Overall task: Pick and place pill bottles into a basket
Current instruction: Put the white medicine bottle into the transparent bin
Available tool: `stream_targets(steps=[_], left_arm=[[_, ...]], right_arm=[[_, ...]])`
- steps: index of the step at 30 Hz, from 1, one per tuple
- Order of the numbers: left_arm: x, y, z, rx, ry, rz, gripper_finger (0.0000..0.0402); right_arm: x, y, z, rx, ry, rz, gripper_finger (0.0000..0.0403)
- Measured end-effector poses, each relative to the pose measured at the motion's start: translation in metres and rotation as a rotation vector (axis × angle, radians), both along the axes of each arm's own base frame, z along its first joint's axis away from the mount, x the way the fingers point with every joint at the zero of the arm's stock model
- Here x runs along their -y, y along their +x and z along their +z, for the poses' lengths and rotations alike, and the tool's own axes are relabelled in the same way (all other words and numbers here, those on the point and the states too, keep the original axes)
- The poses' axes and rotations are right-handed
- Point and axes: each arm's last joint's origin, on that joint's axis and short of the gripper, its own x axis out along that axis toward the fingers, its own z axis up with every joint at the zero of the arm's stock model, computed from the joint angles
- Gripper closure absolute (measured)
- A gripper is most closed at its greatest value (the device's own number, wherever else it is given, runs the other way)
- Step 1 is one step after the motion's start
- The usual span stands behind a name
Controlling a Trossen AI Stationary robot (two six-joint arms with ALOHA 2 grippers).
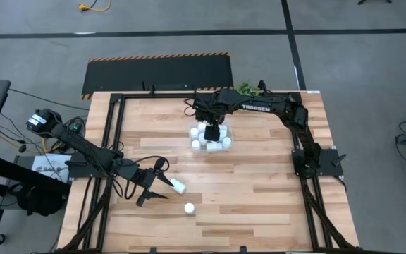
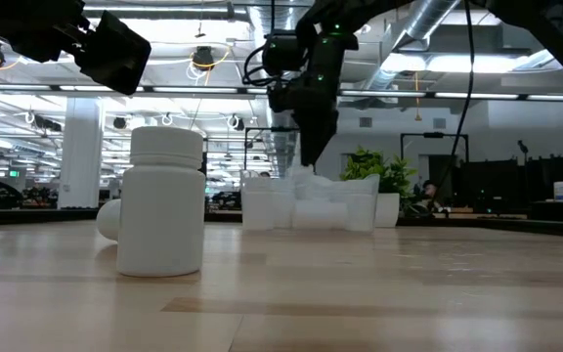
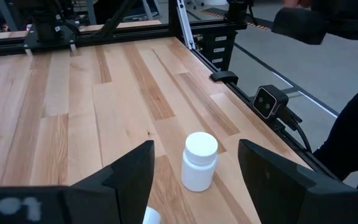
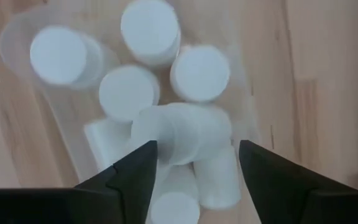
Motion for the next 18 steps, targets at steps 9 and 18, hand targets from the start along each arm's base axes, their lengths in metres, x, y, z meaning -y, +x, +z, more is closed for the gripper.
stream_targets(steps=[9,18], left_arm=[[0.0,0.0,0.0,0.003,0.007,-0.002,0.0181],[0.0,0.0,0.0,0.002,-0.006,-0.001,0.0181]], right_arm=[[-0.007,-0.012,0.021,-0.079,0.015,0.033,0.0198],[-0.021,-0.034,0.076,-0.04,0.01,0.031,0.0222]])
